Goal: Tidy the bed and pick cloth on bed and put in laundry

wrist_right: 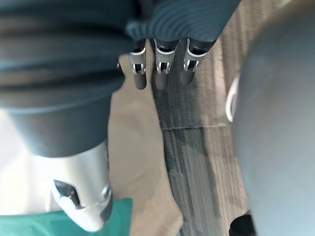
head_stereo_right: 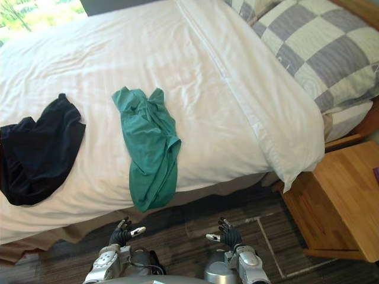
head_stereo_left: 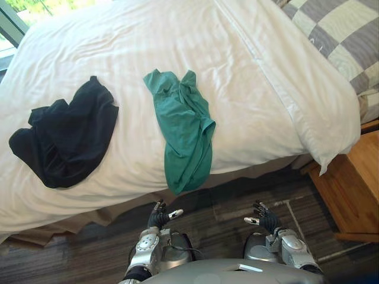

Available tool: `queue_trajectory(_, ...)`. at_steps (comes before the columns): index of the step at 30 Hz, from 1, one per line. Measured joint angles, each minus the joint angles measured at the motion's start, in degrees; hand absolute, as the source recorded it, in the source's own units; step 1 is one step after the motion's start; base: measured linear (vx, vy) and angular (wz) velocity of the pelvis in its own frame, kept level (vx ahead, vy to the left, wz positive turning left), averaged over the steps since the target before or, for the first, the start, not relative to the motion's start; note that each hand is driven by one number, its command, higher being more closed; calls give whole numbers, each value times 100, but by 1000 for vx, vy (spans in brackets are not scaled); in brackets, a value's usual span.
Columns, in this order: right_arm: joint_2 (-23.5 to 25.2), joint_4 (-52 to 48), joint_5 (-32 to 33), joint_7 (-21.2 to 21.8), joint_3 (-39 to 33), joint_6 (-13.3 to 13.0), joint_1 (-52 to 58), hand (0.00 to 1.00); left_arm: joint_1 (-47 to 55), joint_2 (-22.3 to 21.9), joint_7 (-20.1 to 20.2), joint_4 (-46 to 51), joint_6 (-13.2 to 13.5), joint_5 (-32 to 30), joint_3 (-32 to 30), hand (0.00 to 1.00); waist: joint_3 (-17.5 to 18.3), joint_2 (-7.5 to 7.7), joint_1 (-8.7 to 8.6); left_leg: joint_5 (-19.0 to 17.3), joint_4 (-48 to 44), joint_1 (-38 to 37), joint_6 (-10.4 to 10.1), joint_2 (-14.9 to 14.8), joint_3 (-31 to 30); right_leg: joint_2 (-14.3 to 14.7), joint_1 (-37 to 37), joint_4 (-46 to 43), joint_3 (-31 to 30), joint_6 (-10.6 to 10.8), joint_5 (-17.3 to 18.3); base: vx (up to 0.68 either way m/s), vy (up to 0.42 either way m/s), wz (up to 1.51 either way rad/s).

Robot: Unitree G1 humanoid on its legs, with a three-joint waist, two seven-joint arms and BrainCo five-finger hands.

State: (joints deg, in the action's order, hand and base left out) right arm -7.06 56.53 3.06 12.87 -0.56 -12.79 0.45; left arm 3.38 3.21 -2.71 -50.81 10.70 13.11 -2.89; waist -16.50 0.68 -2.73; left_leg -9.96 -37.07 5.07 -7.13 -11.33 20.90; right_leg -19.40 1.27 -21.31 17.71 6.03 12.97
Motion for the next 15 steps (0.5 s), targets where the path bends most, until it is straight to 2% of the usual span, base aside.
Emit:
queue_trajectory(1,26,31,-23,47,-121,-3,-16,0,71,3,51,-5,2,198,-13,0,27,-42,6,-107,310,-10,33,-200,-202,-69,-93,47,35,25,-27,-10,59,22)
queue_trajectory(2,-51,116,-108,53,-220,-8,22,0,108,0,112,2,1,373,-55,0,19,-27,1,-76,553,4,-2,-434,-452,-101,-138,57,40,64,-48,6,88,14)
queue_trajectory(3,-123,210,-213,52,-297,-9,16,0,139,0,142,-4,1,453,-77,0,50,-83,14,-42,781,1,-9,-611,-637,-162,-186,70,41,155,-80,27,199,4)
queue_trajectory(4,-190,284,-296,49,-355,-18,-16,0,182,-2,176,-4,2,457,-113,0,77,-128,30,16,1015,0,28,-713,-803,-279,-232,74,29,287,-119,45,314,1)
queue_trajectory(5,-268,355,-397,51,-350,-36,-17,0,222,-33,221,-5,5,441,-162,0,100,-168,10,90,1238,-27,30,-747,-961,-444,-283,112,30,541,-162,33,487,4)
queue_trajectory(7,-393,370,-430,71,-353,-131,65,0,267,-116,244,-3,23,428,-165,0,229,-384,-4,106,1473,-34,-2,-714,-1051,-533,-414,323,30,770,-275,52,687,10)
queue_trajectory(8,-371,469,-452,33,-326,-167,100,0,316,-41,263,-40,-8,407,-214,0,292,-382,73,-18,1399,-58,-524,-573,-998,-710,-615,540,-18,784,-432,116,636,12)
queue_trajectory(9,-274,522,-458,47,-319,-172,104,0,316,1,264,-44,-39,370,-250,0,344,-264,83,-118,1376,-45,-398,-412,-970,-805,-700,676,-30,714,-539,128,452,11)
queue_trajectory(10,-112,552,-488,62,-288,-175,105,0,357,114,245,-49,-57,286,-349,0,466,-69,135,-159,1414,-1,-327,-274,-935,-877,-653,704,80,393,-825,183,360,1)
queue_trajectory(11,45,604,-614,104,-118,-242,83,0,365,228,248,-50,-67,104,-393,0,535,-15,303,-101,1582,-46,-285,-249,-889,-803,-452,563,279,-177,-1163,209,373,4)
queue_trajectory(12,261,636,-679,165,44,-424,35,0,357,289,268,-52,-70,-23,-383,0,553,30,347,161,2126,-300,-212,-303,-896,-392,-363,374,374,11,-1053,211,323,6)
queue_trajectory(13,297,616,-711,193,124,-512,17,0,358,272,296,-53,-67,-32,-368,0,557,34,335,294,2403,-429,-180,-283,-875,-175,-366,367,373,160,-951,176,159,22)
queue_trajectory(15,307,603,-696,247,284,-668,-82,0,338,209,429,-53,-47,-32,-256,0,568,-28,260,573,2950,-650,-130,-223,-848,351,-353,534,454,291,-730,155,81,24)
